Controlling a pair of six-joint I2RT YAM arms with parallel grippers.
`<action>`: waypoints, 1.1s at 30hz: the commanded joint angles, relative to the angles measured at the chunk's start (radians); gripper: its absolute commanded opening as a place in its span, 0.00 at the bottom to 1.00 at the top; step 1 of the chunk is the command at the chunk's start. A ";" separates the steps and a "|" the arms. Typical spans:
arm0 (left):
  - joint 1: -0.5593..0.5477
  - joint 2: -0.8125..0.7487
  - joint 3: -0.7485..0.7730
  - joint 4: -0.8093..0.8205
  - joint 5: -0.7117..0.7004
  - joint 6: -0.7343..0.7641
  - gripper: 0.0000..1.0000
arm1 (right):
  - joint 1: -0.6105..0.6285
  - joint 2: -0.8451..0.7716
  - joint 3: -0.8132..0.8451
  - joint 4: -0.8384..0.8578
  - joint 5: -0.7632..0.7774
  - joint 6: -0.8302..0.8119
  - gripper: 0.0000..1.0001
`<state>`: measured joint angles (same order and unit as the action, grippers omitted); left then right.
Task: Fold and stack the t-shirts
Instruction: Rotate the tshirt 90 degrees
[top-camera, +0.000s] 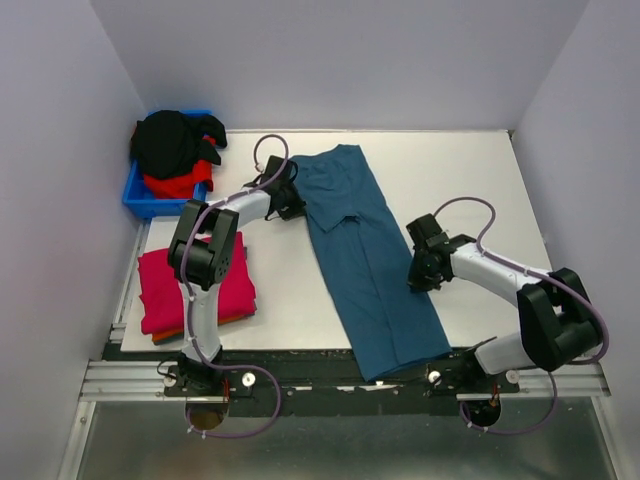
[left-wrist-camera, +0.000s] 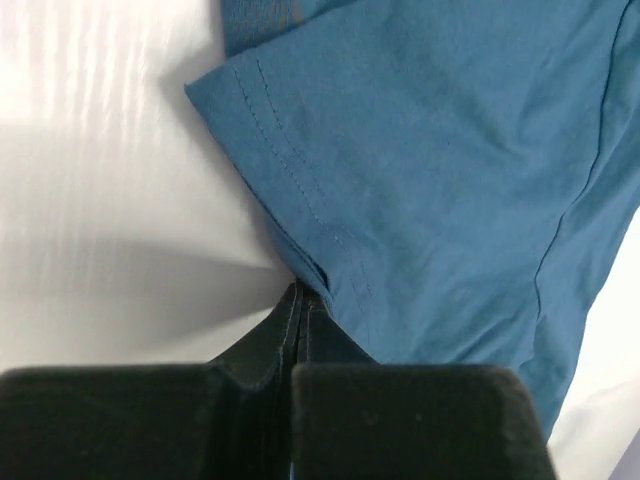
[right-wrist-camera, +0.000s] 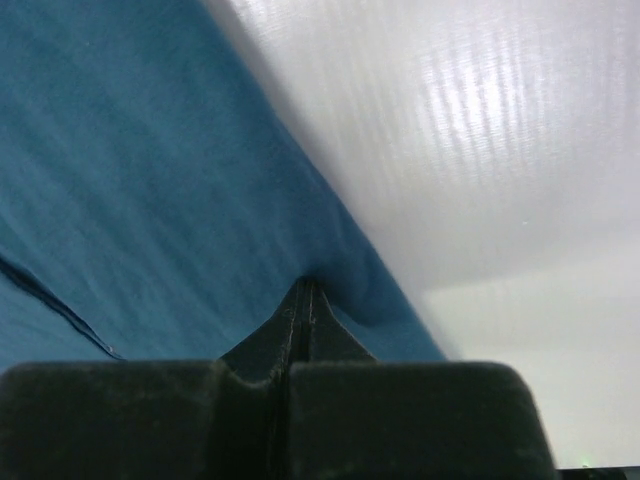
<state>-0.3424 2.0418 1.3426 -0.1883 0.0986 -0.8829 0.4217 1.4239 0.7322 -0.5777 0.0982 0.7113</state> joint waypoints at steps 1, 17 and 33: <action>-0.003 0.124 0.091 -0.094 -0.033 0.005 0.00 | 0.074 0.095 0.016 0.000 0.024 0.077 0.01; 0.029 0.483 0.751 -0.367 -0.008 0.067 0.00 | 0.209 0.257 0.213 0.020 -0.048 0.125 0.01; -0.012 -0.346 -0.188 -0.091 0.032 0.187 0.45 | 0.189 -0.267 -0.083 -0.029 -0.147 0.046 0.29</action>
<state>-0.2958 1.9244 1.3525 -0.3374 0.1219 -0.7197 0.5980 1.2442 0.7216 -0.5682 0.0555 0.7647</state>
